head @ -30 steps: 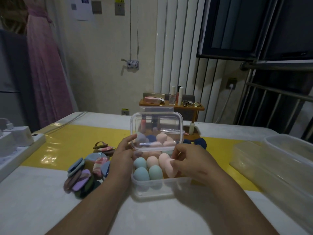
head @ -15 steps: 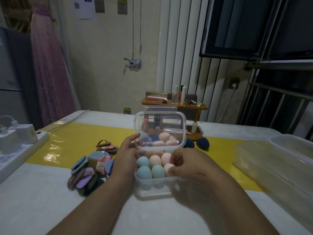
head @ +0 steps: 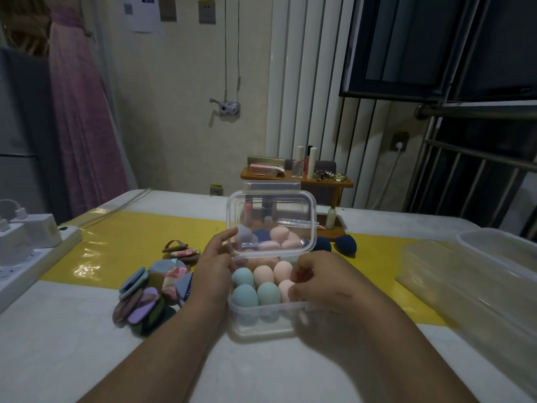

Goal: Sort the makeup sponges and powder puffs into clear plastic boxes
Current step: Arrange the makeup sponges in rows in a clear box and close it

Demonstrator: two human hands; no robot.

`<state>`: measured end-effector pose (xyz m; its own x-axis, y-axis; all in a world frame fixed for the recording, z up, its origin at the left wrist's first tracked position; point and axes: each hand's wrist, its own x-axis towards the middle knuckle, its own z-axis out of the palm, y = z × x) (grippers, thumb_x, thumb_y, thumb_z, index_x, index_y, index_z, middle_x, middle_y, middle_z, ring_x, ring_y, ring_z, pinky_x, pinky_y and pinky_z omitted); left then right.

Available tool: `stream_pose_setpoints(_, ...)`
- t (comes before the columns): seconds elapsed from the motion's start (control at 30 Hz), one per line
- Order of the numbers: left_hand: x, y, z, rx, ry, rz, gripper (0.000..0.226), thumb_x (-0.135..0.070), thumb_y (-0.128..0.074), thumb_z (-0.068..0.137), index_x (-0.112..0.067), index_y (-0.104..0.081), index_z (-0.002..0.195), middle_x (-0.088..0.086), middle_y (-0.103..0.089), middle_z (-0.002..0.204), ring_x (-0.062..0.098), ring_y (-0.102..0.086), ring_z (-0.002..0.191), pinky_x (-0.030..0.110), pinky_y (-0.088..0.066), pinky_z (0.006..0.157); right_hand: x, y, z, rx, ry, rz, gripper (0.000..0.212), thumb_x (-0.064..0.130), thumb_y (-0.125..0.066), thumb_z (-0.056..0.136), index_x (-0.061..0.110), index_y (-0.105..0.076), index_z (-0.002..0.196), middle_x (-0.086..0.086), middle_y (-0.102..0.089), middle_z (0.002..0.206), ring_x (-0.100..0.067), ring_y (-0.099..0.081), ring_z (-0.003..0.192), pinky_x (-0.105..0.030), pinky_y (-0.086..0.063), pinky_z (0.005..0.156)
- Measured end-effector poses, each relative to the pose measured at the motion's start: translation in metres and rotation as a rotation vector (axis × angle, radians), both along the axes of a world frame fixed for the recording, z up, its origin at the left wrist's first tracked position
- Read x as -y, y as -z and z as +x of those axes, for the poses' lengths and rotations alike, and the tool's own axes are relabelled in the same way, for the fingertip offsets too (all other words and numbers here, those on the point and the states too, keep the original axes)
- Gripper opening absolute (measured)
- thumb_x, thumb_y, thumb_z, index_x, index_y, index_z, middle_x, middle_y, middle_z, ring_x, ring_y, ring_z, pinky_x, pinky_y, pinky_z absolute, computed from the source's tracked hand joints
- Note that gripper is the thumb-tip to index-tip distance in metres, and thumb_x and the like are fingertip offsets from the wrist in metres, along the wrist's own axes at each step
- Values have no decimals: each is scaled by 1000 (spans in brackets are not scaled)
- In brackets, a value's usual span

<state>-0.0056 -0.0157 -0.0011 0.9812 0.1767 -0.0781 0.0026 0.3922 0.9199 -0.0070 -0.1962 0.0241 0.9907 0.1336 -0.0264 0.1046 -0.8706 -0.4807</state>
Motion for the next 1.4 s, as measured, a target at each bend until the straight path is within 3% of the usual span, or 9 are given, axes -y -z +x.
stream_pose_setpoints(0.33, -1, 2, 1, 0, 1, -8, 55, 7, -37, 92, -33, -67, 114, 0, -65, 110, 27, -70, 90, 37, -60, 66, 0, 0, 0, 14, 4, 26, 9, 18, -75, 82, 25, -75, 87, 9, -67, 91, -8, -61, 84, -23, -53, 67)
stream_pose_setpoints(0.43, -1, 3, 2, -3, -1, -6, 55, 6, -37, 92, -34, -68, 113, 1, -65, 112, 28, -70, 93, 40, -61, 72, 3, 0, 0, 19, -6, 83, 10, 19, -77, 79, 27, -75, 83, 11, -65, 89, -8, -59, 82, -20, -47, 62)
stream_pose_setpoints(0.57, -1, 2, 2, 7, 1, -11, 55, 7, -37, 92, -33, -67, 114, 3, -67, 112, 28, -70, 92, 40, -60, 71, 9, 1, 1, 122, -5, 156, 11, 18, -70, 85, 29, -71, 82, 11, -67, 89, -4, -53, 73, -15, -37, 58)
stream_pose_setpoints(0.7, 0, 3, 2, 10, -4, -25, 57, 9, -37, 89, -32, -68, 115, 3, -67, 112, 27, -71, 90, 37, -59, 65, 18, 5, 5, 256, 95, 263, 16, 19, -67, 86, 29, -68, 74, 11, -66, 80, -4, -53, 68, -17, -36, 56)
stream_pose_setpoints(0.93, -1, 4, 3, 2, -1, -11, 58, 8, -38, 88, -35, -69, 112, 2, -65, 116, 30, -68, 97, 43, -60, 76, 28, 9, 10, 300, 151, 322, 12, 16, -65, 86, 23, -70, 77, 11, -64, 74, -3, -48, 61, -18, -34, 55)
stream_pose_setpoints(1.03, -1, 5, 3, 7, -6, -18, 58, 9, -37, 89, -34, -69, 111, 3, -66, 115, 29, -69, 96, 41, -59, 72, 36, 15, 19, 368, 241, 310, 15, 12, -61, 86, 24, -69, 83, 7, -66, 85, -8, -54, 73, -23, -40, 62)
stream_pose_setpoints(1.17, -1, 4, 3, 8, -4, -28, 58, 10, -38, 88, -33, -69, 111, 6, -66, 117, 31, -69, 96, 41, -59, 73, 51, 32, 35, 352, 374, 194, 31, 9, -54, 91, 21, -68, 116, 0, -64, 120, -19, -58, 103, -27, -44, 82)
stream_pose_setpoints(1.3, 0, 3, 2, 7, -3, -26, 59, 10, -38, 87, -34, -69, 111, 5, -66, 116, 31, -69, 96, 40, -59, 70, 58, 51, 53, 227, 402, 53, 50, 10, -55, 94, 21, -51, 143, -2, -46, 149, -24, -47, 131, -35, -42, 106)
stream_pose_setpoints(1.4, 1, 4, 3, 17, -15, -25, 59, 10, -38, 85, -33, -69, 111, 5, -67, 114, 30, -69, 94, 40, -59, 70, 57, 59, 65, 115, 371, -11, 62, 9, -51, 93, 21, -36, 152, -2, -26, 162, -24, -33, 144, -38, -34, 114)
